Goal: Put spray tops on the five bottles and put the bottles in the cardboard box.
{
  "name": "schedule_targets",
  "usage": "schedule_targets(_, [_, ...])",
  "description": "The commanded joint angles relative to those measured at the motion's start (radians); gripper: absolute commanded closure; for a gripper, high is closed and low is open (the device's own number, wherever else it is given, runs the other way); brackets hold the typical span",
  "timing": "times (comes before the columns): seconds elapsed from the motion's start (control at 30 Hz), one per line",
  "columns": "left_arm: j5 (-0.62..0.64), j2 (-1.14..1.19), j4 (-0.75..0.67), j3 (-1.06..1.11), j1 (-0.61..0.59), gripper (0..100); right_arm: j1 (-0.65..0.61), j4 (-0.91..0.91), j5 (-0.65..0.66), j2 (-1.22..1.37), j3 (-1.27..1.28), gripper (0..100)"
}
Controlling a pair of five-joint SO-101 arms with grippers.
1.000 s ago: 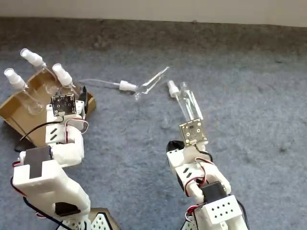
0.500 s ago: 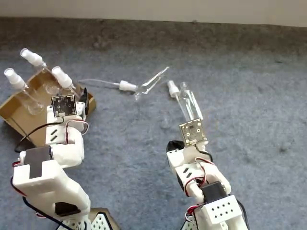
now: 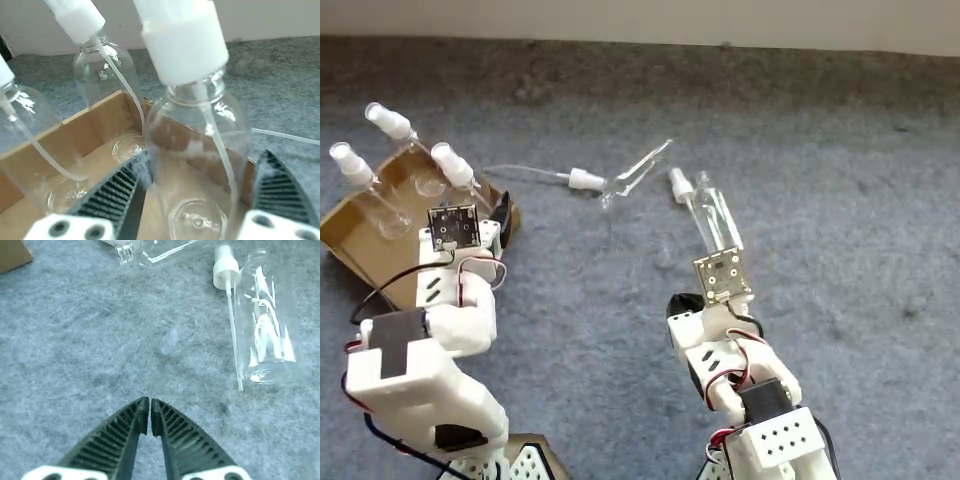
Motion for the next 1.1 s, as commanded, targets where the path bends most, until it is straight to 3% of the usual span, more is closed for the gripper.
schedule_targets(0.0, [0.005, -0.097, 0.023, 0.024, -0.013, 71, -0.008, -0.031, 0.008, -0.010, -0.010, 99.3])
schedule_targets(0.33, [0.005, -0.323, 0.327, 0.027, -0.015, 71, -0.008, -0.031, 0.008, -0.010, -0.010, 99.3])
schedule_targets(1.07, [0.005, -1.043, 1.223, 0.019, -0.015, 71, -0.008, -0.031, 0.008, -0.010, -0.010, 99.3])
